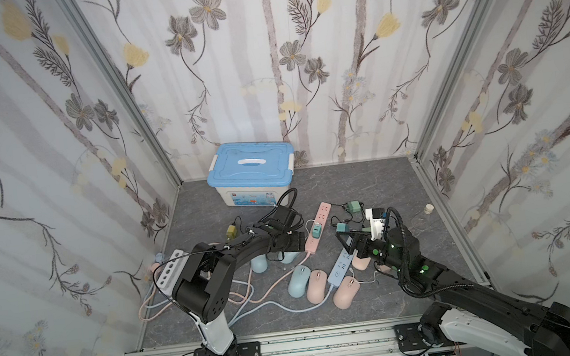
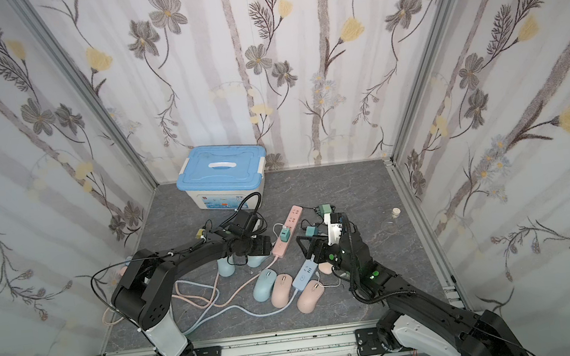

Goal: Unplug the wireless mouse
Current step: Pick up the mouse from the center of the board.

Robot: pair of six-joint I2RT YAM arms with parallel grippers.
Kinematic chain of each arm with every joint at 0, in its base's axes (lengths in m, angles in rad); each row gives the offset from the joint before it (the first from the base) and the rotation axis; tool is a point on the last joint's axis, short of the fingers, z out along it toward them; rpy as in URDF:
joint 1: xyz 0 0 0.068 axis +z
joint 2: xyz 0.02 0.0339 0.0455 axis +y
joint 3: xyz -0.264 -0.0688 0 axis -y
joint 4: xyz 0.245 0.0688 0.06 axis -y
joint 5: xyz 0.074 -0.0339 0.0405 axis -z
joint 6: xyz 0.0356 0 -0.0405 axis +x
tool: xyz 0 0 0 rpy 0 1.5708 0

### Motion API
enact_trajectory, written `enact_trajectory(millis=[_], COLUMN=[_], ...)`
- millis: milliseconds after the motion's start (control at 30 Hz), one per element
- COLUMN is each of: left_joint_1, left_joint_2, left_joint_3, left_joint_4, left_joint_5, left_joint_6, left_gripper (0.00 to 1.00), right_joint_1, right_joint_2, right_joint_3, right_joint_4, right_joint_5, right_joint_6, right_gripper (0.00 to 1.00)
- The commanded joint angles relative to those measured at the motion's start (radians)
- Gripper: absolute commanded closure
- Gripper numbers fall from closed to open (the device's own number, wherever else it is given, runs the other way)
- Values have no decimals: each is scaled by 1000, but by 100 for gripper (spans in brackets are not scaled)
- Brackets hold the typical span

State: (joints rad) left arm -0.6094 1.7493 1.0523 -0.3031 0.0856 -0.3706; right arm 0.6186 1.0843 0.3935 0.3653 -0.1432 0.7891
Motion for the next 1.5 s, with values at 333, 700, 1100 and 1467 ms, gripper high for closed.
enact_trajectory(millis=[333,700,1100,1467], left_joint_1=[-60,-127,-132,-130], left_joint_2=[-42,24,108,-15], left_joint_3=[-49,7,44,-12], left_joint_4=[-33,-103,-98,-47], left_joint_5=[-158,-293,-291,-276], left_joint_6=[89,175,195,196], left_gripper=[13,18,32,54], right_joint_1=[-3,-2,-3,2], right_joint_2=[34,65,93,191], right_joint_3=[-5,1,11,71], right_joint_4=[84,110,106,104], right_joint_5=[-35,-49,-53,-57], right_joint_6=[30,45,46,67], right_gripper=[19,19,19,22])
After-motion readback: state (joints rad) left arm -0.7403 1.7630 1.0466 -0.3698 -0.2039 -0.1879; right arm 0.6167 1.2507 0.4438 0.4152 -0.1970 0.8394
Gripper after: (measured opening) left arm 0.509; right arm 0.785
